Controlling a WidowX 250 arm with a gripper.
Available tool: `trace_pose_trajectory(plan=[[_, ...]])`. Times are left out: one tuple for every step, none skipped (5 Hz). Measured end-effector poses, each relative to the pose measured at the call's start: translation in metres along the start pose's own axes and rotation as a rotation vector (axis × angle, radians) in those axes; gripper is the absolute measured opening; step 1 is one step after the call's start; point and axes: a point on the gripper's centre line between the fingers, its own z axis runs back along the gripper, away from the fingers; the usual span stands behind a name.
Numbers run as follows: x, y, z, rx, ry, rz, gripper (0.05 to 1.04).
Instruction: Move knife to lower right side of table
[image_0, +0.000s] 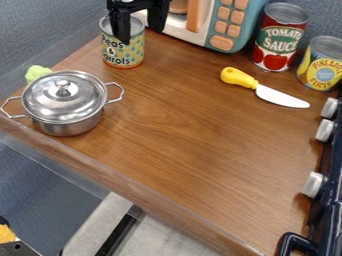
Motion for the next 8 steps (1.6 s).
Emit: trace_pose_trajectory(plan=[[-0.004, 0.000, -0.014, 0.032, 0.025, 0.001, 0.999], [-0.029, -0.016, -0.013, 0.005, 0.052, -0.031, 0.999], [-0.059, -0.044, -0.021, 0.003, 0.072, -0.089, 0.999], [-0.084, -0.071, -0.028, -0.011, 0.095, -0.144, 0.999], [-0.099, -0.090, -0.035, -0.024, 0.088, -0.195, 0.999], [-0.109, -0.101, -0.044, -0.029, 0.086, -0.244, 0.999], [-0.109, -0.104, -0.046, -0.030, 0.073, -0.245, 0.946], [-0.109, -0.102, -0.055, -0.033, 0.061, -0.250, 0.656]])
